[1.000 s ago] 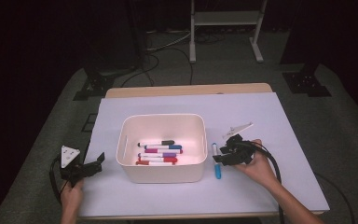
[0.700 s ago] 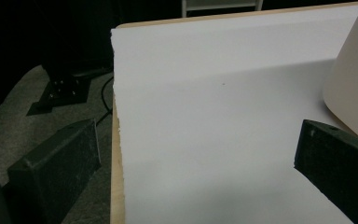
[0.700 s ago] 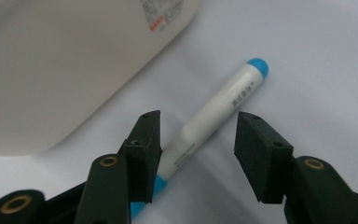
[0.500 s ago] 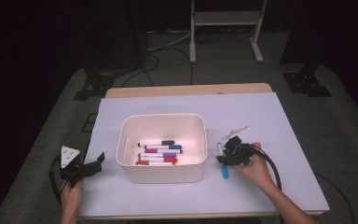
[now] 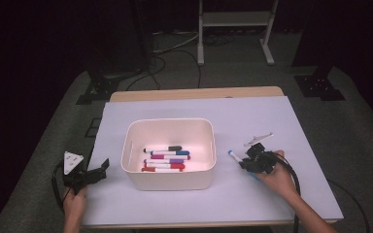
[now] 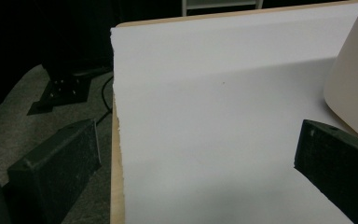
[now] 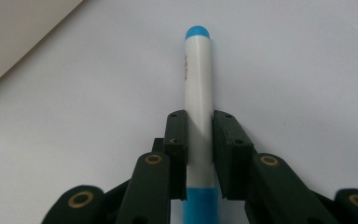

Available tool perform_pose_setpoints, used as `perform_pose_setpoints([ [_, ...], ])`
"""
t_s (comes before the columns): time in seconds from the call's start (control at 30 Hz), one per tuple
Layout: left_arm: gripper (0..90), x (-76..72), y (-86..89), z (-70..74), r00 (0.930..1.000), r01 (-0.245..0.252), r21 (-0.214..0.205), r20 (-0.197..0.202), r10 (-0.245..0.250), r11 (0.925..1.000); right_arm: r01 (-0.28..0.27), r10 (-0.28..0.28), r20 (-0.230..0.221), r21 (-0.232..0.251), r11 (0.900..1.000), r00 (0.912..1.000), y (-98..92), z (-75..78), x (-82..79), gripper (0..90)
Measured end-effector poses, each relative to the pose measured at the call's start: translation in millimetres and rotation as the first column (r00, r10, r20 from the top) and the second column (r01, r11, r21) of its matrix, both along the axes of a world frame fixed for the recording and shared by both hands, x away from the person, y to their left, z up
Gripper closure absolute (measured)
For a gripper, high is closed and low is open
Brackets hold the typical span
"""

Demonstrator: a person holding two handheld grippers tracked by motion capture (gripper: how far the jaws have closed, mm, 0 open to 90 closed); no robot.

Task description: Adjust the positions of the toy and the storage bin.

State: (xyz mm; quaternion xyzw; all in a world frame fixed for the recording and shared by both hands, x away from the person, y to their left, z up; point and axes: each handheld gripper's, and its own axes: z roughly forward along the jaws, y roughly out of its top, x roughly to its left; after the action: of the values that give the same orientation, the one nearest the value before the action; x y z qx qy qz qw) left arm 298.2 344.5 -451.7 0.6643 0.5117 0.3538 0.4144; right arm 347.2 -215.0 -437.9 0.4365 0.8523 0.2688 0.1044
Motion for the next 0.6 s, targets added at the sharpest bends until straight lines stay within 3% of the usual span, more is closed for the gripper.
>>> perform_pose_setpoints([
  [0.17,0.0,0.0,0.0,0.0,1.0,0.0,0.0,0.0,0.0,1.0,-0.018,0.019,-0.038,0.032,0.9993,0.9991,-5.0,4.3,-2.3,75.9],
  [0.33,0.0,-0.1,-0.8,-0.1,1.0,0.001,0.005,0.002,-0.001,1.0,-0.035,0.039,-0.039,0.091,0.9952,0.9985,-6.7,17.5,-9.3,75.8],
  [0.6,0.0,-0.1,-0.8,-0.1,1.0,0.003,0.01,0.002,-0.003,0.9999,-0.077,0.08,-0.01,0.146,0.9863,0.9968,-5.1,49.4,-19.2,75.9],
])
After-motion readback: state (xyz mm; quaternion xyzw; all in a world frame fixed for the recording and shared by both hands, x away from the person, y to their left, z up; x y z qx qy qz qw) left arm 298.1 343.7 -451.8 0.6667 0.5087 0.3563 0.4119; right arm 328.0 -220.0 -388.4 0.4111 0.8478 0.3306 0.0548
